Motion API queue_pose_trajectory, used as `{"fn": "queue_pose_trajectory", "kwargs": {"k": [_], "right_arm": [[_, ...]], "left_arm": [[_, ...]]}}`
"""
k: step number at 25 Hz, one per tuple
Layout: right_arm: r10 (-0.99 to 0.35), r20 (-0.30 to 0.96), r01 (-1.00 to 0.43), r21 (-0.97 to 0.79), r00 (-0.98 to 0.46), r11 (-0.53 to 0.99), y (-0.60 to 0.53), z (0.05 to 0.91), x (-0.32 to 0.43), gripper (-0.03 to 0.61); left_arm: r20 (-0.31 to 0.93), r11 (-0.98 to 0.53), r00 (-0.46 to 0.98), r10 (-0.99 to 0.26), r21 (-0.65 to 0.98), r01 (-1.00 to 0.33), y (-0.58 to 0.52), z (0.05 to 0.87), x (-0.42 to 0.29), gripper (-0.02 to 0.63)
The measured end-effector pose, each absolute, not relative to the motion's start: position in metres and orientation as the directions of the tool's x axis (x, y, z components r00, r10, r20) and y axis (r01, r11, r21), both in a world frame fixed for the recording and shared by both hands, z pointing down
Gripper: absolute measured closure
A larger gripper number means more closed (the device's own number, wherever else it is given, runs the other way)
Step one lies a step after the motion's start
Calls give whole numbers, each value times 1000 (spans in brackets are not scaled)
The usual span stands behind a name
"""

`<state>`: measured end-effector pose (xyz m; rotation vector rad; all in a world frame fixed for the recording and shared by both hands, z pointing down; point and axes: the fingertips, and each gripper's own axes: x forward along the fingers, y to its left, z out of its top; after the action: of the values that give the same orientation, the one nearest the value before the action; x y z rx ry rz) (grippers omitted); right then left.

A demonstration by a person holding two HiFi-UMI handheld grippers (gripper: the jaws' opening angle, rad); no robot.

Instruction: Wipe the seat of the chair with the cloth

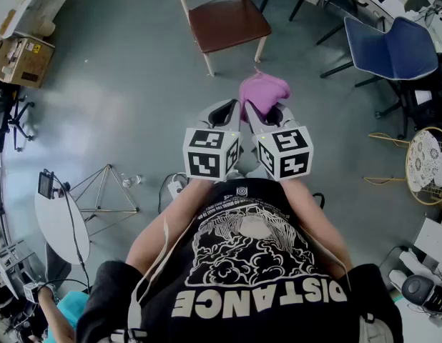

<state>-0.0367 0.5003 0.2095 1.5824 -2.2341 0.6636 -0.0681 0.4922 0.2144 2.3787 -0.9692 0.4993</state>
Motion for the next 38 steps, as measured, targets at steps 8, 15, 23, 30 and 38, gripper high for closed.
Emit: {"fn": "queue_pose_trajectory", "kwargs": {"k": [8,15,23,30,38], "right_arm": [[-786,509,-936,-193,-353,295,484,214,-54,515],[-744,523,-909,-219,-416,354,458,222,-68,515],[-735,527,-904,-227,-427,363,406,229,-56,517],[-719,533,-895,-248,-445,370,350,235,-20,517],[-684,532,-867,-289,-499,407,293,245,21,517]], "left_arm": [[510,-598,674,-535,335,-728,476,222,-81,617],[514,-569,656,-552,343,-747,448,229,-89,617],[528,-552,648,-549,353,-756,399,235,-80,617],[550,-508,618,-562,360,-783,345,244,-54,617],[567,-475,585,-580,349,-808,285,252,-10,618]]}}
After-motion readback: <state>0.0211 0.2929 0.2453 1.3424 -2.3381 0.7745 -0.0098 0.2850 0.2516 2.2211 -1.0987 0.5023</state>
